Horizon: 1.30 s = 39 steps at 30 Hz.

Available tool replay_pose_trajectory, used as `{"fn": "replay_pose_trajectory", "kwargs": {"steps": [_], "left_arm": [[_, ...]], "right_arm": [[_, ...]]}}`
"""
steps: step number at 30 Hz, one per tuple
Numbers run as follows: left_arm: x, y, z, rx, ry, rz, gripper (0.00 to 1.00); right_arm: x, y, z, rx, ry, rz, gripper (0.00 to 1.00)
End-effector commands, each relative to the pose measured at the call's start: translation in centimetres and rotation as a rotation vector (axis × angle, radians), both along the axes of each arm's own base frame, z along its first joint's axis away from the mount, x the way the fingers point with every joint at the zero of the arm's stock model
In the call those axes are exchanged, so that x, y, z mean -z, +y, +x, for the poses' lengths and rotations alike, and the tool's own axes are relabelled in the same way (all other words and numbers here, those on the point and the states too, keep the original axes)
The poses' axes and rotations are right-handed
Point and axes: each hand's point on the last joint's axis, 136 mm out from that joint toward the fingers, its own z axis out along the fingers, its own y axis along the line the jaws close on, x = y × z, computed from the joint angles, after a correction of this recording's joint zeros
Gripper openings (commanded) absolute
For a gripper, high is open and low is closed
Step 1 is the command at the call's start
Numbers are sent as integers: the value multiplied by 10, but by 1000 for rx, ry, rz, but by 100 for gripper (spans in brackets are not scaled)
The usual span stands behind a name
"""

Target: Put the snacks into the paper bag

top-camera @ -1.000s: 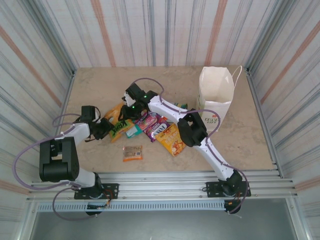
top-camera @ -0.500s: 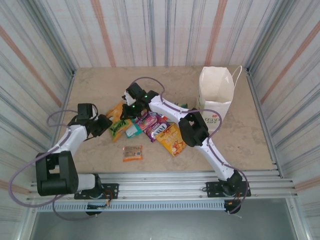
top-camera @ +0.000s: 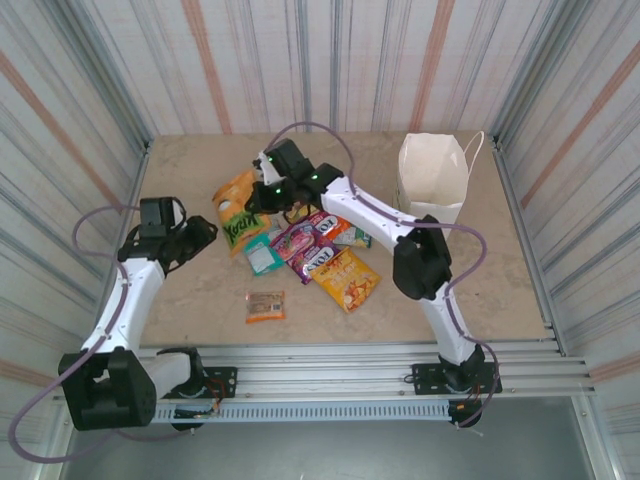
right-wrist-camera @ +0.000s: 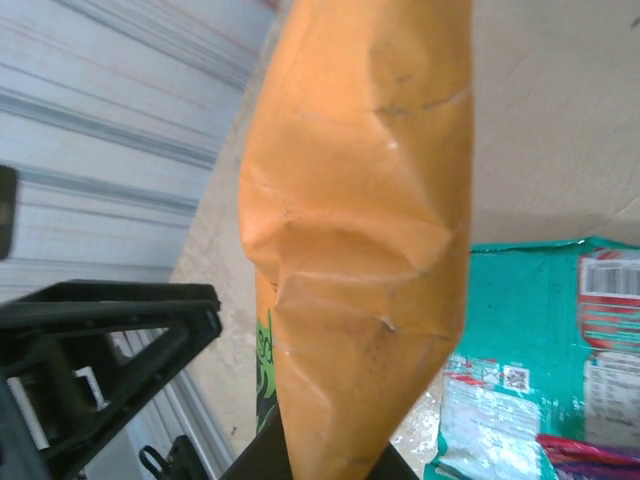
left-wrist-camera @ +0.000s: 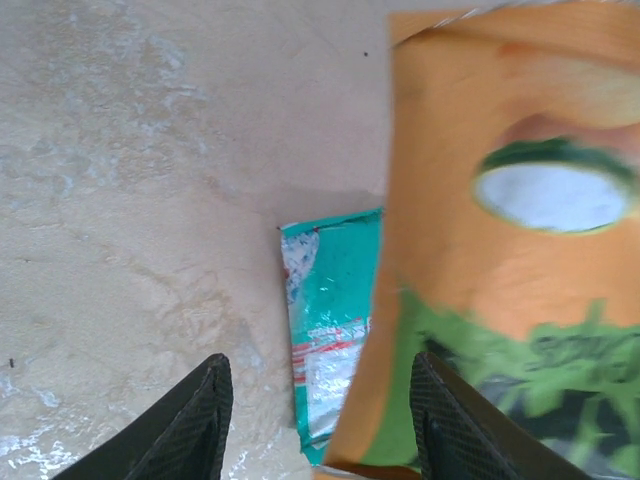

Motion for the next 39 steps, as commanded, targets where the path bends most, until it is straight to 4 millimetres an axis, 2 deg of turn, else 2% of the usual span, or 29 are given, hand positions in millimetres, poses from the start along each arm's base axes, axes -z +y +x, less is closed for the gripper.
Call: {"fn": "replay_pose_trajectory", "kwargs": {"steps": [1, 7, 11, 17, 21, 26, 33, 36, 39], "left_arm": [[-21, -12, 2, 55, -40, 28, 52], [-41, -57, 18, 171, -106, 39, 53], [-49, -103, 31, 280, -140, 49, 53], [-40, -170, 43, 420, -127, 37, 53], [-38, -206, 48, 488, -134, 21, 54], [-34, -239, 48, 558, -127, 7, 54], [-28, -248, 49, 578, -111, 2, 54], [-29, -248, 50, 578, -115, 10, 54], [-29, -247, 50, 586, -107, 24, 54]], "right_arm": [[-62, -31, 11, 63, -151, 38, 3], [-128, -103, 16, 188, -306, -12, 3], [-169, -157, 13, 279, -396, -49, 3], [-224, -226, 7, 394, -494, -33, 2], [-248, -274, 2, 481, -550, -50, 2], [-257, -338, -2, 602, -570, -109, 2], [-251, -415, -1, 745, -538, -173, 2], [-238, -436, 2, 769, -512, -221, 2], [-212, -440, 6, 737, -457, -278, 1]]}}
